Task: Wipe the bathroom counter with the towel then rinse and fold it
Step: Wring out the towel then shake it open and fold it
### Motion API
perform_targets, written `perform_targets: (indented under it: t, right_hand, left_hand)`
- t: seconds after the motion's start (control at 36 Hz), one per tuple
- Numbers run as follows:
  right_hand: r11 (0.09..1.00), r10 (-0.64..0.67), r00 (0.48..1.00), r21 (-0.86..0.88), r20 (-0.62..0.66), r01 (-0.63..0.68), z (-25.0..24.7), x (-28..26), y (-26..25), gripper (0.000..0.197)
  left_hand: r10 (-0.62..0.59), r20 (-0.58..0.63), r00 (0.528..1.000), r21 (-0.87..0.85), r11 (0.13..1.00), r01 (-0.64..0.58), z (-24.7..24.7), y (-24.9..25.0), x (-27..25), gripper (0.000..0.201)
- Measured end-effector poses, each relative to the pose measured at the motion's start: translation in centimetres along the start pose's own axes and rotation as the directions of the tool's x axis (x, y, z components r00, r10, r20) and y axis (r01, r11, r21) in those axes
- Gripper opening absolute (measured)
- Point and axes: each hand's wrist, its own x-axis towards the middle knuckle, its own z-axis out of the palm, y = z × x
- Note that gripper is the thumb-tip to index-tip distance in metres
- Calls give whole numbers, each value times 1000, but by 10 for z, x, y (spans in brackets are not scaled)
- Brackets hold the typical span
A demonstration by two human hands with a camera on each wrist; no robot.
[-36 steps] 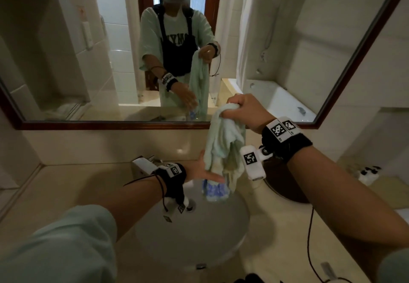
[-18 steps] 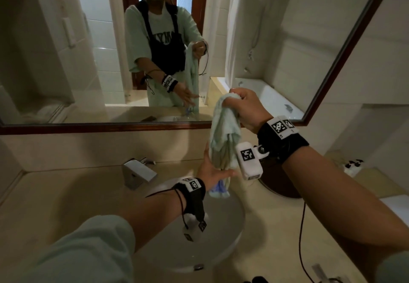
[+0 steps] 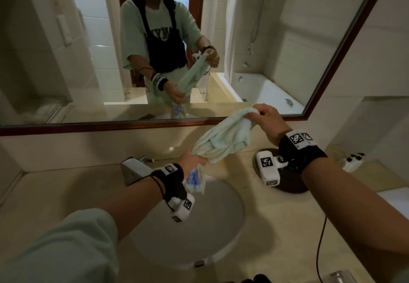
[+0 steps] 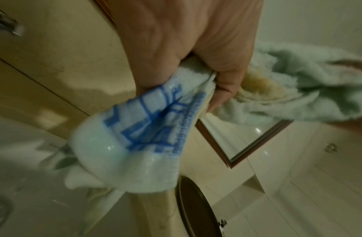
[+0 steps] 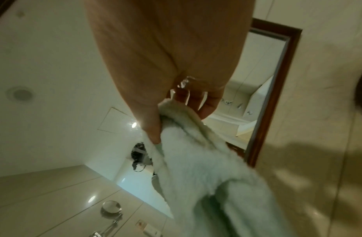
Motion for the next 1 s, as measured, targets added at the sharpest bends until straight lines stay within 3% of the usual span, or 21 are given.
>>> perform_targets:
  t: [0.14, 0.22, 0.33, 0.42, 0.53, 0.58, 0.67, 0.72, 0.81, 0.89, 1.0]
  right_hand:
    - [994, 112, 993, -6, 24, -112, -1, -5, 34, 31]
    - [979, 196, 980, 51, 34, -198, 3, -12, 54, 26]
    - [944, 312, 942, 70, 126, -322, 17, -25, 82, 20]
    - [936, 349, 916, -17, 198, -353, 33, -32, 102, 23]
    - [946, 322, 904, -139, 280, -294, 64, -40, 107, 23]
    - [960, 278, 906, -134, 319, -247, 78, -41, 108, 21]
    - [961, 272, 859, -66, 434, -270, 90, -41, 105, 19]
    - [887, 338, 804, 120, 489, -446, 91, -42, 104, 38]
    - [639, 406, 685, 348, 605, -686, 81, -42, 113, 65]
    - [491, 352, 606, 411, 713, -768, 69, -43, 115, 83]
    - [366, 262, 547, 442, 795, -819, 79, -36, 108, 86]
  left_hand:
    - [19, -125, 992, -9, 1000, -20, -16, 24, -8, 14]
    - [-83, -165, 983, -120, 991, 63, -22, 39, -8, 12]
    - [-89, -104, 991, -271, 961, 58, -28, 57, -9, 15]
    - [-31, -39, 999, -354, 935, 15, -26, 71, -10, 24]
    - [-4, 63, 998, -379, 925, 28, -18, 83, -16, 30]
    - [5, 101, 995, -374, 927, 33, -14, 87, -16, 31]
    - [14, 135, 991, -355, 934, 35, -14, 94, -18, 31]
    - [11, 159, 987, -341, 939, 44, -16, 100, -20, 32]
    - [17, 161, 987, -364, 930, 43, -19, 106, -25, 36]
    - [29, 141, 990, -410, 912, 32, -21, 108, -27, 36]
    - [40, 168, 985, -449, 893, 40, -23, 108, -30, 35]
